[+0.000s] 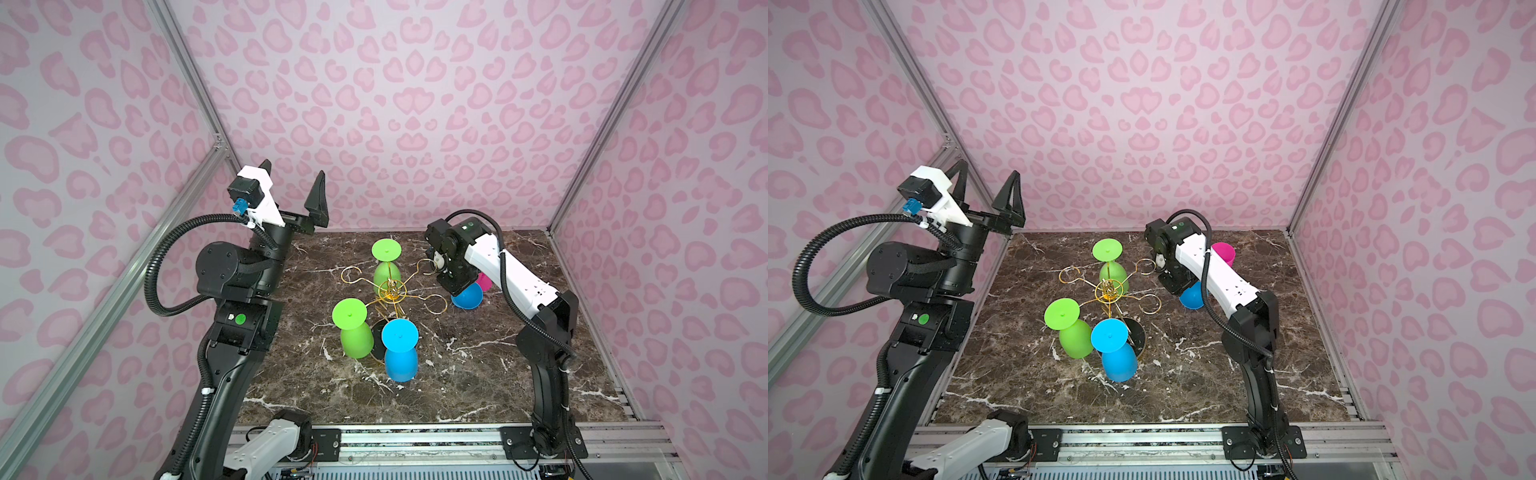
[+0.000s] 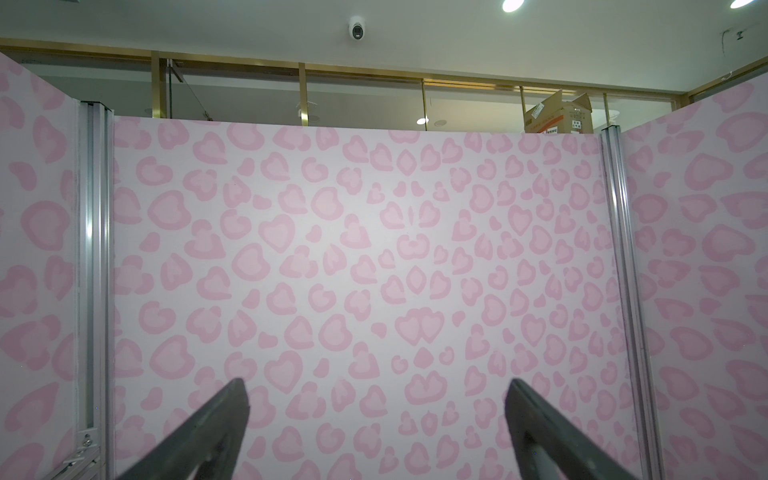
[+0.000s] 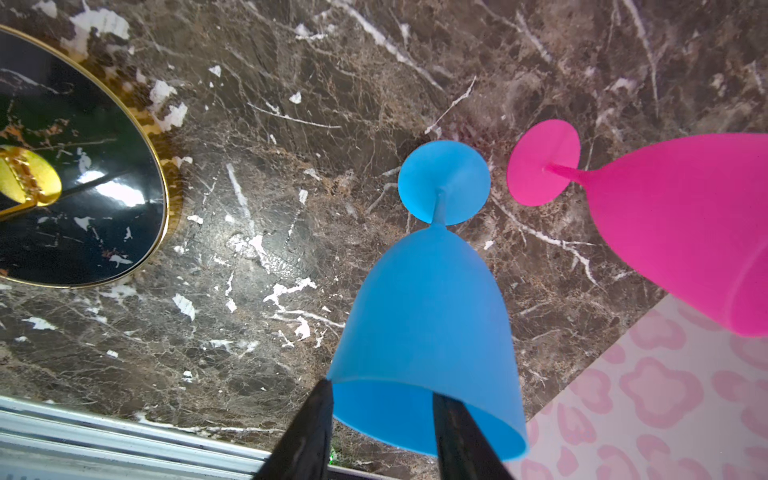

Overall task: Take the wine glass off the wine glass rack
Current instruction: 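Lower the held cyan glass upright onto the table beside the magenta glass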

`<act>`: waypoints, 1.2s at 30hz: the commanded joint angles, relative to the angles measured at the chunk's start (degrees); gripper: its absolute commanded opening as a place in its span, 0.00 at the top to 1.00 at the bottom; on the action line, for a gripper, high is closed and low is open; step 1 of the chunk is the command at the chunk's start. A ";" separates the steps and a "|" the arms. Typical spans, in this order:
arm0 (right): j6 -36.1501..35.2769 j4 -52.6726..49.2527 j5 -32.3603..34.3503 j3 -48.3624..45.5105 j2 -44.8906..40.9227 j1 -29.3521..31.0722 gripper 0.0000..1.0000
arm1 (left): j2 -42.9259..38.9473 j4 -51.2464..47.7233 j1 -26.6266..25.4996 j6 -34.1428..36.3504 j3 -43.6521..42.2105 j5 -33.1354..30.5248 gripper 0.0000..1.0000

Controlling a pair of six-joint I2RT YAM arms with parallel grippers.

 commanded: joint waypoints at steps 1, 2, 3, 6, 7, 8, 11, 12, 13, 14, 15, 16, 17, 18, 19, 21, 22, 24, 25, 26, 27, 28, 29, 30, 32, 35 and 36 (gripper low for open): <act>-0.44 -0.43 -0.63 0.96 0.87 -0.61 0.58 | -0.27 1.39 -0.05 0.38 0.03 -0.14 0.03; -0.40 -0.43 -0.61 1.16 1.06 -0.78 0.58 | -0.27 1.39 -0.02 0.38 0.03 -0.17 0.03; -0.40 -0.43 -0.47 1.24 1.21 -0.78 0.58 | -0.36 1.39 -0.02 0.38 0.03 -0.13 0.03; -0.40 -0.24 -0.81 1.34 1.64 -0.80 0.57 | -0.46 1.39 -0.07 0.47 0.03 -0.30 0.03; -0.40 -0.25 -0.59 1.44 1.78 -0.73 0.58 | -0.53 1.39 -0.03 0.56 -0.01 -0.37 0.03; -0.42 -0.26 -0.46 1.43 1.95 -0.78 0.57 | -0.53 1.39 -0.08 0.64 0.03 -0.35 0.03; -0.49 -0.29 -0.80 1.99 2.56 -0.68 0.58 | -0.70 1.39 -0.03 0.64 0.01 -0.39 0.03; -0.57 -0.34 -1.30 2.34 2.66 -0.56 0.58 | -0.71 1.35 -0.03 0.71 0.03 -0.42 0.03; -0.63 -0.34 -1.56 2.69 2.75 -0.31 0.59 | -0.79 1.39 -0.07 0.73 -0.01 -0.43 0.03; -0.66 -0.30 -1.76 3.14 2.90 -0.04 0.59 | -0.84 1.39 -0.03 0.71 -0.01 -0.45 0.03; -0.66 -0.27 -1.86 3.49 3.05 0.14 0.60 | -0.88 1.37 -0.07 0.73 0.03 -0.53 0.03; -0.58 -0.25 -1.93 3.77 3.31 0.38 0.60 | -0.88 1.35 -0.03 0.82 0.00 -0.47 0.03; -0.49 -0.27 -2.07 3.91 3.54 0.45 0.60 | -0.92 1.35 -0.10 0.82 -0.02 -0.51 0.03; -0.42 -0.28 -2.10 4.02 3.94 0.61 0.60 | -0.97 1.33 -0.06 0.85 -0.04 -0.61 0.03; -0.19 -0.51 -2.06 4.39 4.51 0.86 0.60 | -0.93 1.31 -0.04 0.91 -0.03 -0.63 0.03; -0.14 -0.59 -2.73 4.49 5.39 1.13 0.61 | -0.97 1.31 -0.09 0.91 -0.06 -0.66 0.03; 0.03 -0.61 -2.49 4.68 5.84 1.39 0.61 | -1.06 1.31 -0.10 0.95 -0.06 -0.70 0.03; 0.13 -0.70 -2.68 4.69 6.36 1.68 0.61 | -1.14 1.31 -0.02 1.24 -0.08 -0.77 0.03; 0.13 -0.66 -2.51 4.75 6.53 1.78 0.61 | -1.23 1.31 -0.06 1.33 -0.03 -0.83 0.03; 0.13 -0.69 -2.72 4.77 6.62 1.88 0.61 | -1.28 1.29 -0.03 1.43 -0.11 -0.95 0.03; 0.13 -0.59 -3.04 4.77 6.69 1.95 0.61 | -1.32 1.29 -0.03 1.52 -0.06 -0.92 0.03; 0.04 -0.59 -3.27 4.82 6.70 1.95 0.61 | -1.40 1.29 -0.05 1.52 -0.06 -0.99 0.03; 0.11 -0.56 -3.28 4.86 6.79 2.02 0.60 | -1.41 1.30 -0.02 1.54 -0.06 -1.04 0.03; 0.05 -0.53 -3.39 4.82 6.79 2.03 0.60 | -1.41 1.30 -0.05 1.61 -0.06 -1.00 0.03; 0.04 -0.63 -3.33 4.78 6.70 2.13 0.59 | -1.41 1.31 -0.02 1.57 -0.06 -1.02 0.03; 0.46 -0.74 -2.32 4.35 6.12 2.21 0.59 | -1.37 1.31 -0.07 1.63 -0.06 -1.01 0.03; 0.48 -0.76 -2.31 4.25 5.88 2.22 0.59 | -1.37 1.31 -0.06 1.61 -0.06 -1.01 0.03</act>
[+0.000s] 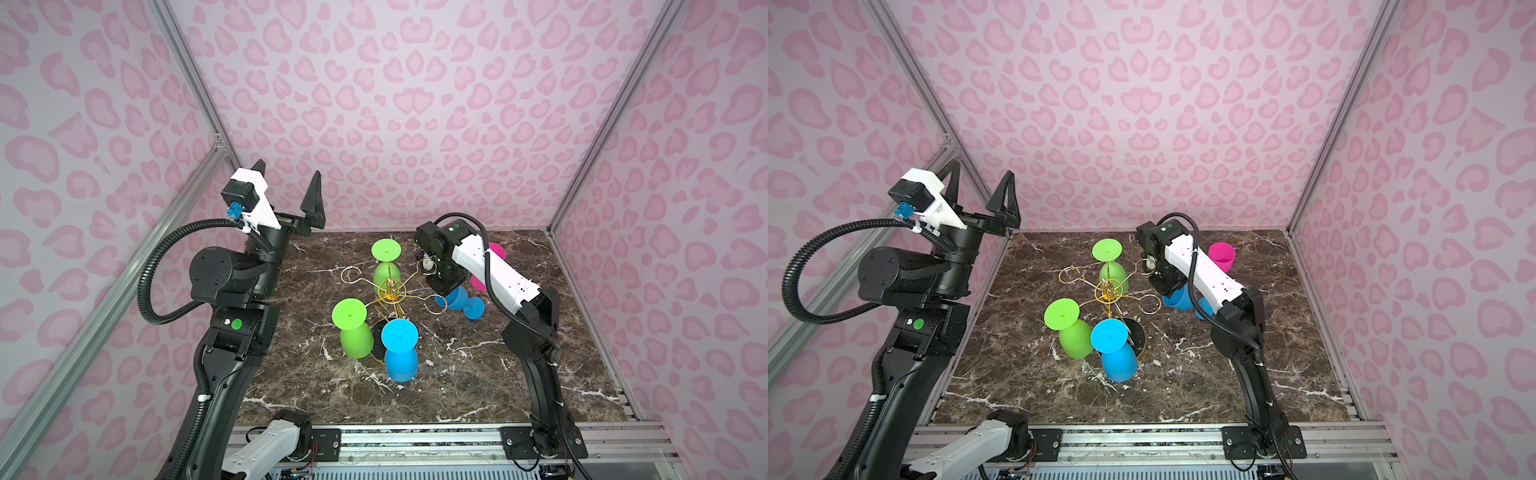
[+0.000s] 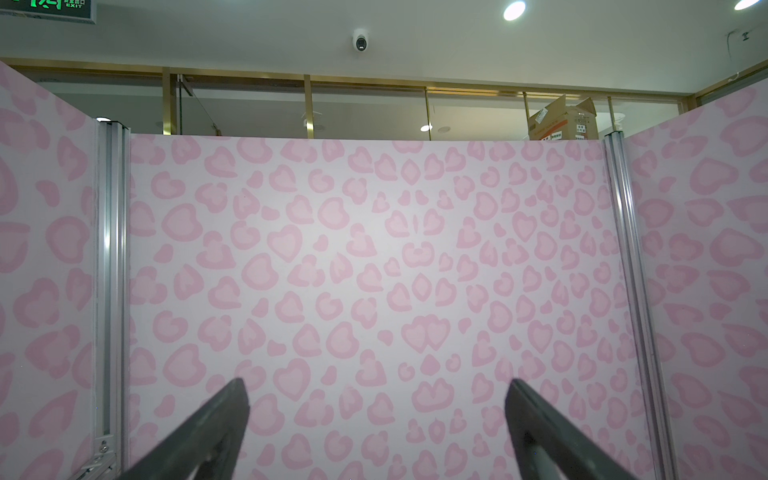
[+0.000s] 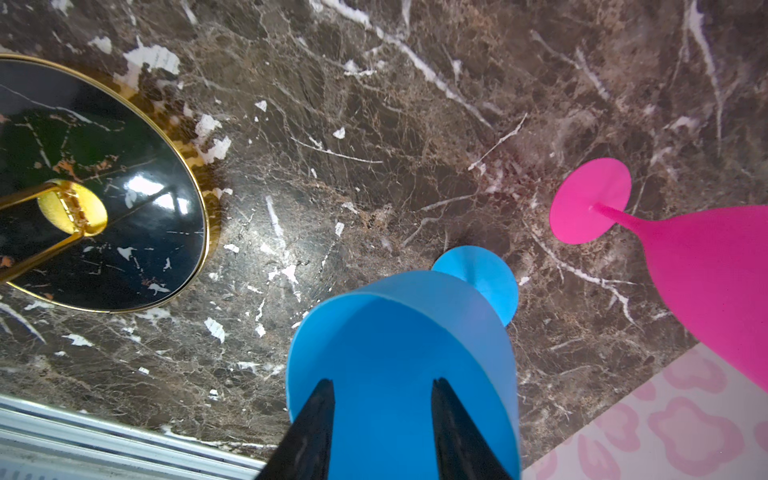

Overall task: Take the wine glass off the wine glass rack
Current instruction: 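Lower the held cyan glass upright onto the table beside the magenta glass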

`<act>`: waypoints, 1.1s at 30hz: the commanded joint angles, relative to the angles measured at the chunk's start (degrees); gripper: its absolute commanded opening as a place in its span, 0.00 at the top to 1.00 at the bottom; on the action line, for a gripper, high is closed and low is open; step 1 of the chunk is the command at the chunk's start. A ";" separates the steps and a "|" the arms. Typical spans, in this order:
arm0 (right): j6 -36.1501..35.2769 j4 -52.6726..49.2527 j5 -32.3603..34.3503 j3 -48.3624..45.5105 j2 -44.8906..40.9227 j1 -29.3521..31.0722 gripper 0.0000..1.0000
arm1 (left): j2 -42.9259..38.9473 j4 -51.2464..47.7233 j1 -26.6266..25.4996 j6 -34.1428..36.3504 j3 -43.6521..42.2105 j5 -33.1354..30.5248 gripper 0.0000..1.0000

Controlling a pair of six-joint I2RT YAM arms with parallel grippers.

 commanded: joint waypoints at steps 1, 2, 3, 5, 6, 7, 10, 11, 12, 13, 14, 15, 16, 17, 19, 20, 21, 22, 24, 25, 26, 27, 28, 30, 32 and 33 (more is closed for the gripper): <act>0.34 -0.69 0.86 -0.48 -0.45 0.12 0.59 | -0.10 1.31 -0.08 0.52 -0.10 -0.40 0.03; 0.33 -0.76 1.00 -0.64 -0.63 0.07 0.59 | -0.10 1.31 -0.08 0.52 -0.06 -0.33 0.03; 0.43 -0.81 1.34 -0.81 -0.85 0.07 0.59 | -0.10 1.31 -0.10 0.52 -0.06 -0.40 0.03; 0.61 -0.79 1.94 -1.22 -1.16 0.07 0.59 | -0.10 1.31 -0.08 0.52 -0.08 -0.40 0.03; 0.61 -0.83 2.05 -1.50 -1.30 0.08 0.59 | -0.17 1.31 -0.10 0.52 -0.06 -0.34 0.03; 0.70 -0.85 2.24 -1.69 -1.43 0.08 0.59 | -0.14 1.31 -0.05 0.56 -0.06 -0.34 0.03; 0.92 -0.92 2.76 -2.63 -2.04 0.07 0.59 | -0.28 1.31 -0.03 0.61 -0.06 -0.45 0.03; 1.04 -0.98 3.20 -2.84 -2.27 0.11 0.59 | -0.23 1.31 -0.04 0.61 -0.06 -0.45 0.03; 1.14 -0.94 3.53 -2.93 -2.51 0.07 0.59 | -0.28 1.31 -0.03 0.61 -0.10 -0.44 0.03; 1.14 -0.98 3.75 -3.07 -2.73 0.07 0.59 | -0.28 1.31 -0.09 0.52 -0.11 -0.46 0.03; 1.14 -0.98 3.85 -2.97 -2.99 0.08 0.59 | -0.28 1.31 -0.11 0.52 -0.06 -0.46 0.03; 1.23 -0.93 4.09 -2.95 -3.18 0.02 0.59 | -0.28 1.31 -0.07 0.47 -0.08 -0.48 0.03; 1.31 -0.94 4.20 -2.95 -3.36 0.00 0.59 | -0.28 1.31 -0.08 0.43 -0.10 -0.42 0.03; 1.32 -1.00 4.27 -2.95 -3.58 0.00 0.59 | -0.28 1.31 -0.04 0.47 -0.13 -0.37 0.03; 1.40 -1.06 4.38 -3.35 -4.05 -0.02 0.59 | -0.34 1.31 -0.04 0.43 -0.13 -0.43 0.03; 1.40 -1.05 4.51 -3.57 -4.29 -0.02 0.59 | -0.39 1.31 -0.02 0.50 -0.11 -0.42 0.03; 1.49 -1.04 4.70 -3.80 -4.47 -0.08 0.59 | -0.45 1.31 -0.08 0.49 -0.06 -0.41 0.03; 1.54 -1.04 4.73 -4.03 -4.58 -0.15 0.59 | -0.45 1.31 -0.02 0.50 -0.14 -0.42 0.03; 1.58 -1.11 4.78 -4.50 -4.77 -0.28 0.59 | -0.54 1.31 -0.07 0.52 -0.13 -0.45 0.03; 1.65 -1.09 4.90 -4.84 -4.86 -0.29 0.59 | -0.62 1.31 -0.08 0.52 -0.14 -0.48 0.03; 1.67 -1.22 4.99 -5.10 -4.95 -0.26 0.59 | -0.67 1.31 -0.05 0.52 -0.14 -0.42 0.03; 1.75 -1.24 5.08 -5.22 -5.04 -0.30 0.59 | -0.72 1.31 -0.05 0.52 -0.14 -0.44 0.03; 1.84 -1.20 5.10 -5.33 -5.21 -0.35 0.59 | -0.69 1.37 -0.07 0.59 -0.14 -0.44 0.03; 1.89 -1.16 5.07 -5.64 -5.47 -0.28 0.59 | -0.80 1.39 -0.05 0.60 -0.14 -0.49 0.03; 2.02 -1.33 5.25 -6.10 -5.95 -0.28 0.59 | -0.80 1.39 -0.09 0.56 -0.14 -0.55 0.03; 2.05 -1.33 5.29 -6.38 -6.26 -0.33 0.59 | -0.80 1.39 -0.05 0.56 -0.14 -0.57 0.03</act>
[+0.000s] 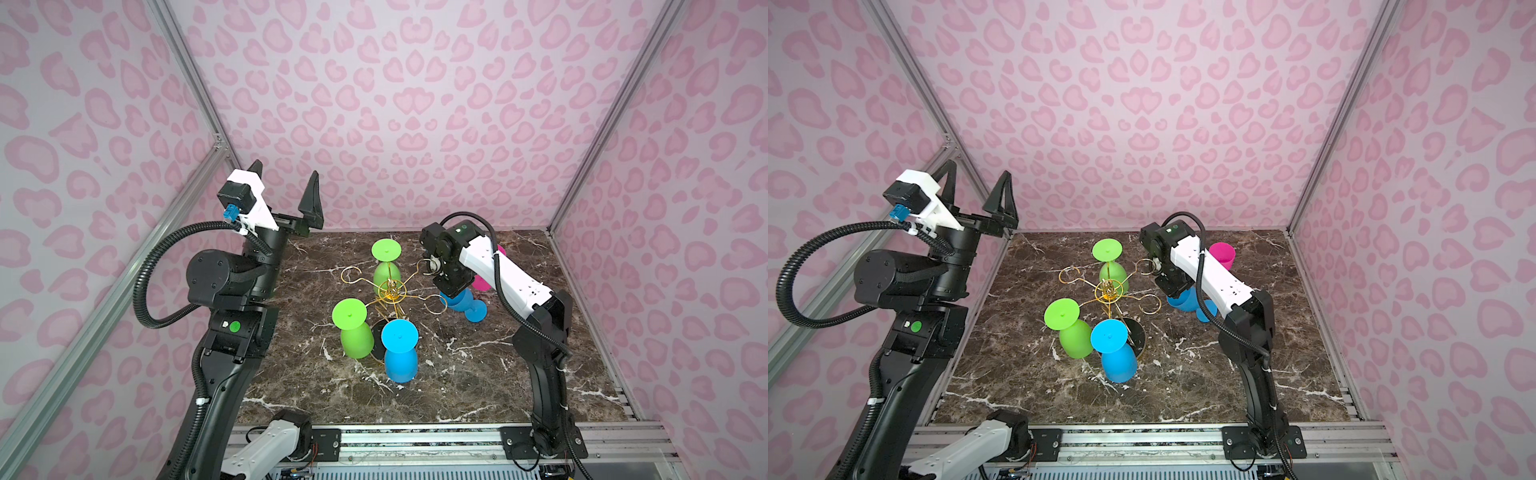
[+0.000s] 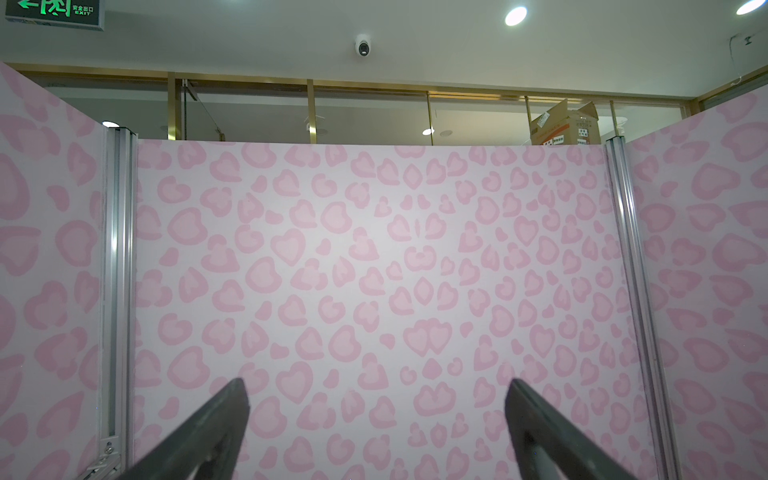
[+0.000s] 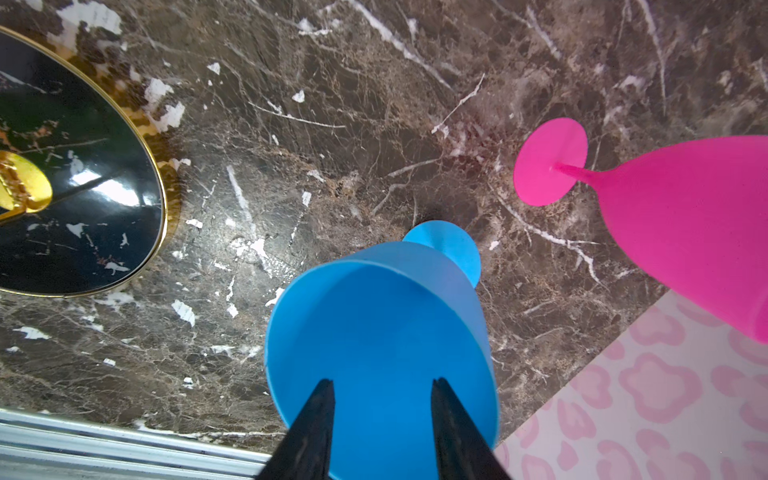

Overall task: Take the wine glass off the wine glass rack
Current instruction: 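Lower the held cyan glass upright onto the table beside the magenta glass, then open the right gripper to release the cyan glass rim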

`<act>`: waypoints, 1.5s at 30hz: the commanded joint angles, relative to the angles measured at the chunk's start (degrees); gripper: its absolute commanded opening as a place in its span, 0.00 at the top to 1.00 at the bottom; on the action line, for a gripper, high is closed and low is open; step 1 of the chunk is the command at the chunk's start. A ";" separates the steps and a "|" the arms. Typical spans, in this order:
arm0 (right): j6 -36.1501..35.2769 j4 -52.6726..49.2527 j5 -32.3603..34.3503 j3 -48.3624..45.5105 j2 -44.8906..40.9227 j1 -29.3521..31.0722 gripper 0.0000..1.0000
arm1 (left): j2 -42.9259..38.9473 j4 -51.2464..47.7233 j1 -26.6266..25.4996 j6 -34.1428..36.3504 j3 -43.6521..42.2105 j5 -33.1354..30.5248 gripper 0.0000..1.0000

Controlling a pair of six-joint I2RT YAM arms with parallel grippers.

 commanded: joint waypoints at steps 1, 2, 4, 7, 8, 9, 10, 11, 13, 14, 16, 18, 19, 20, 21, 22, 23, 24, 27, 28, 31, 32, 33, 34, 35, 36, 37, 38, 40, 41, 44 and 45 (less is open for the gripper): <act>0.66 -1.31 0.89 -1.01 -0.89 0.00 0.59 | -0.22 1.37 0.00 0.48 -0.10 -0.22 0.03; 0.75 -1.23 1.02 -1.50 -1.28 -0.02 0.59 | -0.26 1.37 -0.01 0.47 -0.10 -0.21 0.03; 0.91 -1.14 1.09 -2.49 -1.94 -0.02 0.59 | -0.21 1.37 0.00 0.47 -0.10 -0.22 0.03; 1.06 -0.74 1.40 -4.53 -3.23 -0.03 0.59 | -0.32 1.37 -0.01 0.56 -0.10 -0.22 0.03; 1.10 -0.47 1.46 -5.45 -3.74 -0.15 0.59 | -0.32 1.37 -0.01 0.56 -0.10 -0.22 0.03; 1.18 -0.19 1.48 -6.13 -4.20 -0.11 0.59 | -0.35 1.37 0.00 0.56 -0.10 -0.22 0.03; 1.28 -0.01 1.40 -6.83 -4.60 -0.18 0.59 | -0.30 1.37 -0.02 0.56 -0.10 -0.22 0.03; 1.37 0.16 1.47 -7.39 -4.95 -0.20 0.59 | -0.35 1.37 -0.08 0.48 -0.10 -0.21 0.03; 1.54 0.43 1.48 -8.37 -5.52 -0.27 0.59 | -0.35 1.42 -0.01 0.39 -0.10 -0.08 0.03; 1.63 0.53 1.48 -8.77 -5.76 -0.28 0.59 | -0.35 1.38 -0.06 0.30 -0.10 0.01 0.03; 1.72 0.87 1.56 -9.47 -6.42 -0.38 0.59 | -0.42 1.41 -0.06 0.30 -0.10 0.02 0.03; 1.93 1.05 1.67 -9.80 -6.89 -0.67 0.59 | -0.46 1.46 -0.01 0.30 -0.10 -0.04 0.03; 2.07 1.15 1.99 -9.89 -7.19 -0.87 0.59 | -0.52 1.46 0.00 0.24 -0.10 -0.04 0.03; 2.07 1.39 1.89 -10.25 -7.56 -1.14 0.59 | -0.52 1.46 -0.01 0.21 -0.10 -0.05 0.03; 2.07 1.50 1.83 -10.48 -7.78 -1.40 0.59 | -0.52 1.46 0.00 0.21 -0.10 -0.03 0.03; 2.16 1.66 1.83 -10.83 -8.12 -1.72 0.59 | -0.60 1.46 -0.05 0.29 -0.12 -0.01 0.03; 2.11 1.84 1.79 -11.22 -8.38 -1.97 0.59 | -0.61 1.46 -0.01 0.21 -0.17 -0.03 0.03; 2.16 1.98 1.75 -11.79 -8.62 -2.20 0.59 | -0.61 1.46 -0.09 0.19 -0.13 -0.02 0.03; 2.25 2.41 2.01 -13.40 -9.35 -2.56 0.59 | -0.61 1.46 -0.05 0.21 -0.18 0.05 0.03; 2.33 2.70 2.01 -14.02 -9.69 -2.66 0.59 | -0.61 1.46 -0.04 0.21 -0.11 0.11 0.03; 2.42 3.46 1.83 -15.66 -10.77 -3.35 0.58 | -0.61 1.46 -0.02 0.21 -0.10 0.16 0.03; 2.51 3.76 1.76 -16.25 -11.07 -3.67 0.57 | -0.59 1.46 -0.01 0.21 -0.10 0.17 0.03; 2.42 4.02 1.66 -16.80 -11.37 -4.03 0.56 | -0.61 1.46 -0.01 0.21 -0.12 0.14 0.03; 2.42 4.20 1.66 -17.23 -11.61 -4.26 0.55 | -0.61 1.46 -0.08 0.19 -0.10 0.11 0.03; 2.38 4.45 1.67 -17.76 -11.92 -4.54 0.53 | -0.61 1.46 -0.05 0.21 -0.10 0.06 0.03; 2.26 4.78 1.66 -18.37 -12.33 -4.77 0.51 | -0.61 1.45 -0.05 0.21 -0.10 0.17 0.03; 2.25 5.07 1.74 -18.81 -12.64 -5.00 0.50 | -0.61 1.46 -0.03 0.21 -0.10 0.19 0.03; 2.25 5.42 1.58 -19.27 -13.00 -5.30 0.49 | -0.61 1.46 -0.03 0.18 -0.10 0.15 0.03; 2.25 6.10 1.23 -20.10 -13.53 -5.72 0.47 | -0.70 1.46 -0.01 0.12 -0.10 0.17 0.03; 2.17 6.45 1.09 -20.43 -13.72 -5.98 0.46 | -0.70 1.46 -0.06 0.12 -0.10 0.28 0.03; 2.01 6.94 0.43 -20.83 -13.77 -6.30 0.43 | -0.70 1.46 -0.02 0.04 -0.10 0.24 0.03; 1.98 6.95 0.34 -20.88 -13.77 -6.41 0.43 | -0.70 1.46 -0.02 0.04 -0.10 0.28 0.03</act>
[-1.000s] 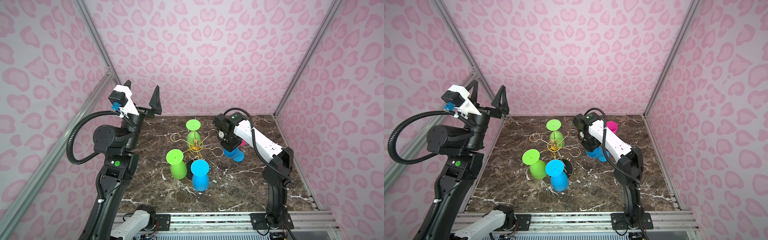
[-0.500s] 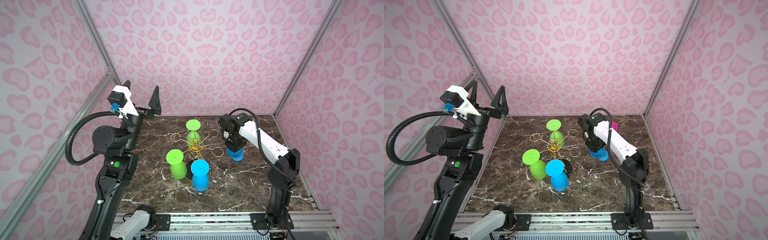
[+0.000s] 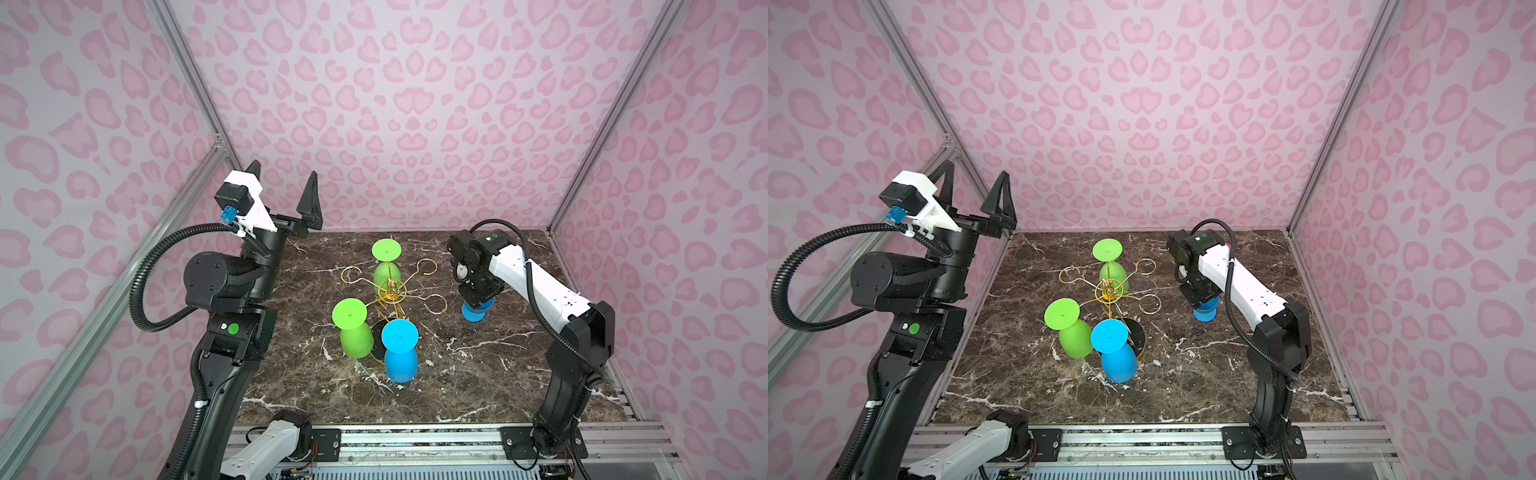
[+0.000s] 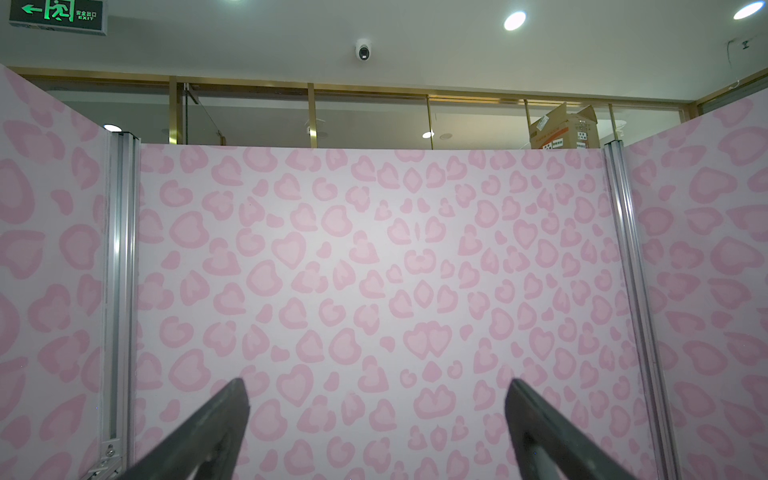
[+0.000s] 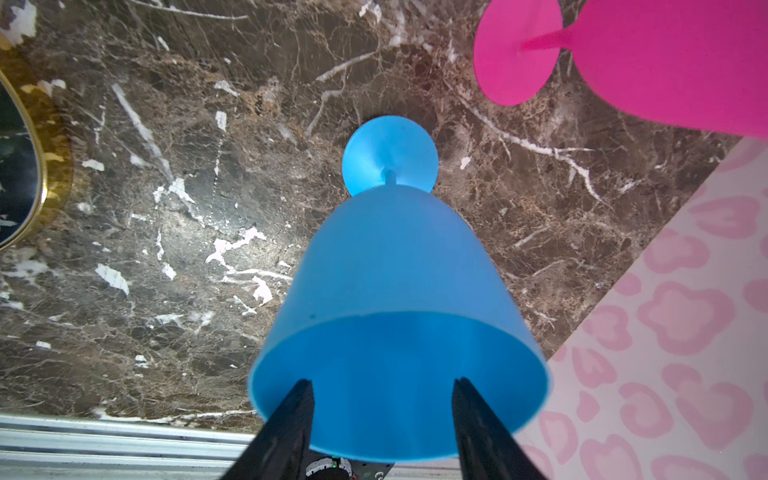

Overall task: Take the wine glass off the wine glass rack
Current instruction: 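Open the right gripper to release the cyan glass rim, then raise the right gripper and swing it toward the gold glass rack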

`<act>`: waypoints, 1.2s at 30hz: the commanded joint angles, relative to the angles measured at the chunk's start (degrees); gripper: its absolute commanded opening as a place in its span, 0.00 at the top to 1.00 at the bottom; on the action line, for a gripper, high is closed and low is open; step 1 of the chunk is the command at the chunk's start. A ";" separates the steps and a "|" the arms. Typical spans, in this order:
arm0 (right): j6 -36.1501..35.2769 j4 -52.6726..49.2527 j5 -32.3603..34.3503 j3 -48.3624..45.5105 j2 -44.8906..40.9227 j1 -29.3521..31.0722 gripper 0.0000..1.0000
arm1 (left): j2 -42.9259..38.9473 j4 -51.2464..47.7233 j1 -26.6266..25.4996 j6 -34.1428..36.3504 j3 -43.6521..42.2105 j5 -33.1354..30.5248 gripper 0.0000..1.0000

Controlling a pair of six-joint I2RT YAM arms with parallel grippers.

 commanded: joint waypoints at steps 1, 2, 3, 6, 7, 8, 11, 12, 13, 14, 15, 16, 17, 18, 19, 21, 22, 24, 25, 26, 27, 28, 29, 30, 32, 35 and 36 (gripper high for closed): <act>-0.07 1.12 -0.67 -0.31 0.08 -0.22 0.42 | -0.23 1.46 0.00 0.06 -0.08 0.30 0.03; -0.14 1.22 -0.69 -0.31 0.17 -0.32 0.42 | -0.24 1.46 0.00 0.06 -0.07 0.29 0.03; -0.23 1.31 -0.85 -0.24 0.26 -0.50 0.42 | -0.23 1.46 -0.01 0.06 -0.07 0.30 0.03; -0.52 1.31 -1.06 0.37 0.59 -0.98 0.41 | -0.23 1.46 -0.04 -0.03 0.01 0.32 0.03; -0.62 1.23 -1.21 0.64 0.69 -1.26 0.41 | -0.23 1.46 -0.07 -0.03 0.01 0.32 0.03; -0.78 1.14 -1.30 0.90 0.70 -1.50 0.41 | -0.16 1.46 -0.01 -0.03 0.01 0.35 0.03; -0.97 0.87 -1.66 1.84 0.79 -2.06 0.41 | -0.14 1.39 -0.01 -0.04 -0.03 0.42 0.03; -1.05 0.87 -1.80 2.18 0.79 -2.18 0.41 | -0.07 1.46 -0.05 -0.04 0.01 0.39 0.03; -1.14 0.87 -2.19 2.60 0.79 -2.27 0.41 | -0.05 1.40 -0.05 -0.03 0.01 0.42 0.03; -1.31 0.87 -2.57 2.96 0.79 -2.49 0.41 | 0.00 1.46 -0.07 -0.03 0.01 0.44 0.03; -1.41 0.96 -2.79 3.24 0.86 -2.53 0.40 | 0.02 1.46 -0.03 -0.03 -0.03 0.39 0.03; -1.50 0.96 -2.97 3.65 0.92 -2.68 0.40 | 0.03 1.46 -0.08 -0.03 0.01 0.39 0.03; -1.50 0.96 -3.06 3.97 1.03 -2.82 0.40 | 0.03 1.46 -0.06 -0.03 -0.01 0.41 0.03; -1.59 0.87 -3.19 4.23 1.18 -2.90 0.40 | 0.07 1.46 0.00 -0.09 0.01 0.39 0.03; -1.75 0.87 -3.40 4.43 1.27 -2.98 0.40 | 0.03 1.46 -0.01 -0.03 0.00 0.44 0.03; -2.02 1.12 -3.94 4.52 1.24 -3.28 0.39 | 0.03 1.45 -0.04 -0.03 0.00 0.44 0.03; -2.11 1.30 -4.33 4.70 1.18 -3.53 0.39 | 0.07 1.46 -0.06 -0.03 -0.04 0.39 0.03; -2.29 1.62 -5.04 5.11 1.15 -3.80 0.39 | 0.03 1.42 -0.08 -0.03 0.01 0.39 0.03; -2.29 1.66 -5.24 5.57 1.14 -3.93 0.39 | 0.03 1.38 -0.01 0.05 -0.03 0.46 0.03; -2.29 1.65 -5.41 6.03 1.14 -4.09 0.39 | 0.03 1.37 -0.01 0.06 0.01 0.47 0.03; -2.29 1.58 -5.39 6.38 1.10 -4.25 0.39 | 0.03 1.37 -0.05 0.06 0.01 0.44 0.03; -2.29 1.49 -5.41 6.86 1.05 -4.27 0.38 | 0.03 1.37 -0.05 0.06 0.00 0.39 0.03; -2.29 1.44 -5.45 7.16 1.05 -4.41 0.38 | 0.05 1.37 0.00 0.06 -0.01 0.43 0.03; -2.38 1.32 -5.50 7.48 0.98 -4.48 0.38 | 0.03 1.37 -0.01 0.06 0.01 0.42 0.03; -2.38 1.24 -5.50 7.75 0.75 -4.66 0.38 | 0.03 1.37 -0.07 0.03 0.01 0.40 0.03; -2.21 1.31 -5.90 8.42 -0.10 -4.63 0.38 | -0.06 1.37 -0.03 0.06 0.01 0.47 0.03; -2.12 1.59 -6.41 8.77 -0.76 -4.60 0.38 | -0.06 1.37 -0.05 0.01 0.01 0.40 0.03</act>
